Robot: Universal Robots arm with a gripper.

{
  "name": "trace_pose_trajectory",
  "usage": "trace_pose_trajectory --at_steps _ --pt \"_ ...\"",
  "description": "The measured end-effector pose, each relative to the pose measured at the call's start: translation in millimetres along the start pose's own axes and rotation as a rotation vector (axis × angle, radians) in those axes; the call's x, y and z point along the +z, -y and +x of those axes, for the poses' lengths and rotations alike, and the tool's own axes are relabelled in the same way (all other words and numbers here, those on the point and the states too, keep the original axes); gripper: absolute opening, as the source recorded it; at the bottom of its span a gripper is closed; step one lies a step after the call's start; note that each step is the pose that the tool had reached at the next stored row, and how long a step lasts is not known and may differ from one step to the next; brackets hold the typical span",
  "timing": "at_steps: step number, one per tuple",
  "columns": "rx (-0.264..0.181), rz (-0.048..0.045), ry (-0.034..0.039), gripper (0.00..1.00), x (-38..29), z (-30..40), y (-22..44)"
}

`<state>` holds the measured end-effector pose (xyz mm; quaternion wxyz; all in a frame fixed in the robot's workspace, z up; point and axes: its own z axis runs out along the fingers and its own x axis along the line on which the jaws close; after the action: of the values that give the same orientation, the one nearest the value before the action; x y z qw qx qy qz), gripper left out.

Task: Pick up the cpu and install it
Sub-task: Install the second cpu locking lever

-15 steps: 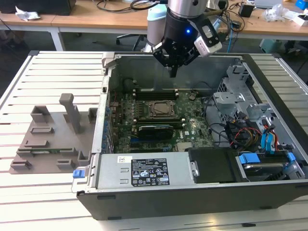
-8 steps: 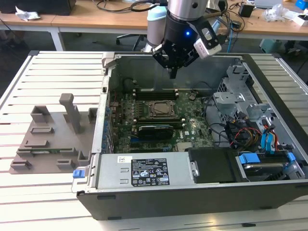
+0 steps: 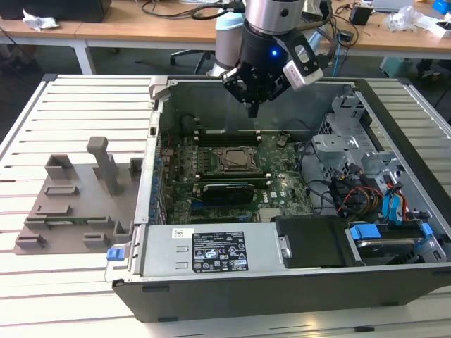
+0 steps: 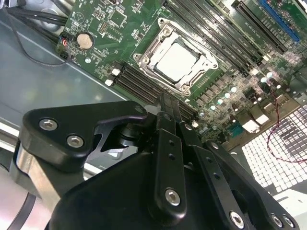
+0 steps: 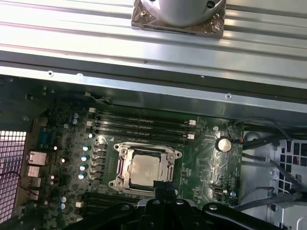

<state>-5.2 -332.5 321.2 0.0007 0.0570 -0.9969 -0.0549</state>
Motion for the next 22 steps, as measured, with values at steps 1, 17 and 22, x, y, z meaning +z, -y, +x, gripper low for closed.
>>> trace_pose_trajectory --at_steps 1,17,22 --pt "0.000 0.0001 0.0000 0.11 1.3 0.1 0.8" --pt "0.000 0.0001 0.0000 0.11 13.1 2.5 22.3" --pt "0.000 0.0001 0.0000 0.11 16.7 2.8 25.8"
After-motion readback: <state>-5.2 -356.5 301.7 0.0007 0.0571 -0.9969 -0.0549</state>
